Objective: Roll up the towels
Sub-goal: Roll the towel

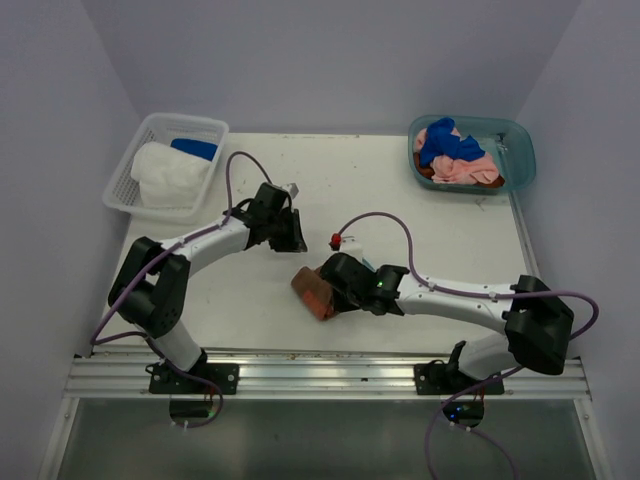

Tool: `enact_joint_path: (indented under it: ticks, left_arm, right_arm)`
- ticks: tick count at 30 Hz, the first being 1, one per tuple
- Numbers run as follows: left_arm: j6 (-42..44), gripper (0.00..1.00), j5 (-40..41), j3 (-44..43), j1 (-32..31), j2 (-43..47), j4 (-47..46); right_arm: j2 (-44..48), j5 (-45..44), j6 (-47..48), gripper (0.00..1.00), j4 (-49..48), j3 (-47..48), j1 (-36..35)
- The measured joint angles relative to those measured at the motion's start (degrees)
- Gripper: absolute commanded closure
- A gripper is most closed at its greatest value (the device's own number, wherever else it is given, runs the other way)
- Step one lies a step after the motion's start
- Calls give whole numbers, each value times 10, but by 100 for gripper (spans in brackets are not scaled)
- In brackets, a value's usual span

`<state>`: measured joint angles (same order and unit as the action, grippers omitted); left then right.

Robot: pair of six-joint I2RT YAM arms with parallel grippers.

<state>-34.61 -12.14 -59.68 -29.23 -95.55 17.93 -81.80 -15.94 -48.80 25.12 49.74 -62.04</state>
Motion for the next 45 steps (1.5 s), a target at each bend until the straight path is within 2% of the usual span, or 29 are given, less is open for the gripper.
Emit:
enact_joint_path:
  ticks: [7,18,25,29,36,39,42,45]
  left_arm:
    - [12,75,6,-10,3,0,15]
    - [13,75,31,-10,9,38,51]
    - [13,75,52,-6,11,88,69]
    - [13,73,73,29,16,127,87]
    - [10,65,85,106,25,200,120]
    - [4,50,78,136,25,215,121]
    - [-9,44,56,178,25,233,111]
    - [-30,44,24,228,25,260,90]
  right_arm:
    - [1,-48,20,82,40,49,-21]
    - [42,-90,17,83,98,27,-26]
    - [-46,-112,75,83,103,144,-80]
    - [-94,-113,106,73,95,192,-100]
    - [-120,-105,133,72,94,200,-103]
    - [-120,-100,132,73,89,198,-103]
    - [-120,-91,132,76,73,183,-93]
    - [-120,-67,133,86,56,153,-60]
